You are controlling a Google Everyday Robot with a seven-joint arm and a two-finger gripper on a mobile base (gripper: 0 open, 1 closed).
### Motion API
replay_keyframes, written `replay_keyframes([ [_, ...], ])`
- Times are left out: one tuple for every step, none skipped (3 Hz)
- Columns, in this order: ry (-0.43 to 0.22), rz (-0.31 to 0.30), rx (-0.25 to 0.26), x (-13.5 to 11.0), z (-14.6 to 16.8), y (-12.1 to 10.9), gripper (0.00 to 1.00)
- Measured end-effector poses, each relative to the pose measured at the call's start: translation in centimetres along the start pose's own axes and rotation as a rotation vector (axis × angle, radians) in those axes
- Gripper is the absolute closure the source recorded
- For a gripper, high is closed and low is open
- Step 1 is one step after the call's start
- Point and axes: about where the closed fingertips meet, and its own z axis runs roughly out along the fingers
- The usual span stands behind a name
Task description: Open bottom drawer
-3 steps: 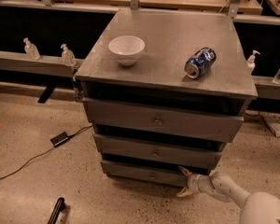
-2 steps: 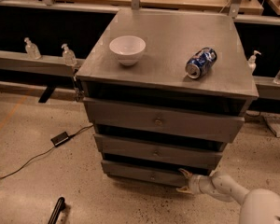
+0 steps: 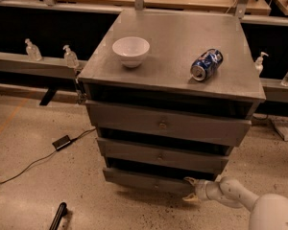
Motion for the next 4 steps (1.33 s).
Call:
replay_keyframes([
  [0.000,0.000,0.000,-0.1,-0.1,0.0,0.30],
  [0.000,0.000,0.000,-0.1,-0.1,0.0,0.26],
  [-0.012,0.039,0.005,-0.2,-1.6,2.0,0.30],
  [-0.044,0.124,0.004,-0.4,-5.0,6.4,0.45],
])
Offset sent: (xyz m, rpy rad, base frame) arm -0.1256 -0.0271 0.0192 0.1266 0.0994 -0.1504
